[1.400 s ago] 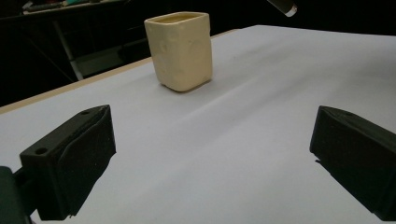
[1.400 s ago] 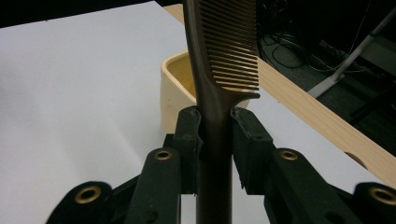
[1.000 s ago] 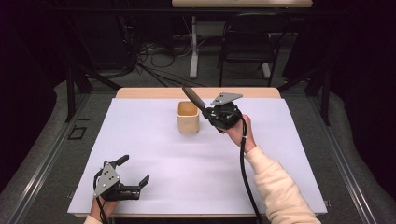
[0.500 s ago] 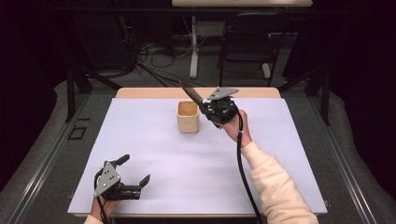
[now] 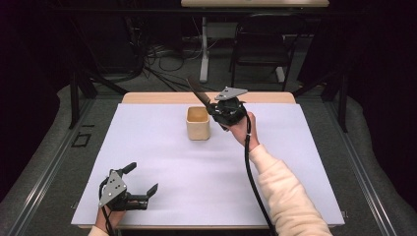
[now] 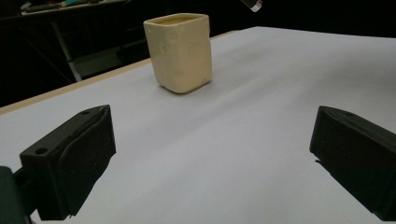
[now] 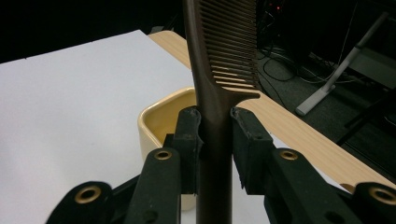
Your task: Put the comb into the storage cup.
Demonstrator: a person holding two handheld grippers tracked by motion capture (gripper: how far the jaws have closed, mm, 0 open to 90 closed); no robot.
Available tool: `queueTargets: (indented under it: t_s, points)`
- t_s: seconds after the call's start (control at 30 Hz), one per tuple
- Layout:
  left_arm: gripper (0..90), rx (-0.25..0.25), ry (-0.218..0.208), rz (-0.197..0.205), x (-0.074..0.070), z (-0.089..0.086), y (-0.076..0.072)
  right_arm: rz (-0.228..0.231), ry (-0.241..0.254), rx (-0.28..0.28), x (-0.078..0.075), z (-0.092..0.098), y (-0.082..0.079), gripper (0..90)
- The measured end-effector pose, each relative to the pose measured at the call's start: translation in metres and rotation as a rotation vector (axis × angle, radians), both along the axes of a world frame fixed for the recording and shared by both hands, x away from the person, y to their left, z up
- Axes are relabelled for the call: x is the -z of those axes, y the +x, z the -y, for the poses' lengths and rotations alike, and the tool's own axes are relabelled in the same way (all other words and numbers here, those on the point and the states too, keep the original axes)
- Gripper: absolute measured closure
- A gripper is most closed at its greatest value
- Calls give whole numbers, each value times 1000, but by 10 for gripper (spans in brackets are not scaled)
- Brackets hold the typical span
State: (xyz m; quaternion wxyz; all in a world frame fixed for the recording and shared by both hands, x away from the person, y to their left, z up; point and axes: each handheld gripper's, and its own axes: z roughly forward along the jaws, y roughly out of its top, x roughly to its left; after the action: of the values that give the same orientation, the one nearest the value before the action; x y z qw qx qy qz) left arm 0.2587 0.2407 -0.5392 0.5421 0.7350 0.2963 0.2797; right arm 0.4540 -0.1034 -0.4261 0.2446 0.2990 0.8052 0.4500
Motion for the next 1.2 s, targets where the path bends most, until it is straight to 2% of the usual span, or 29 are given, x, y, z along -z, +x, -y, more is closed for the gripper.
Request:
queueTargets:
  t_s: [0.3, 0.73, 1.2]
  points:
    - [2, 7, 2, 0, 0, 3, 2, 14, 35, 3, -3, -3, 3, 727]
    - [2, 16, 3, -1, 1, 4, 3, 24, 43, 9, -6, -7, 10, 726]
    - [2, 13, 2, 0, 1, 2, 2, 43, 38, -2, -8, -24, 20, 726]
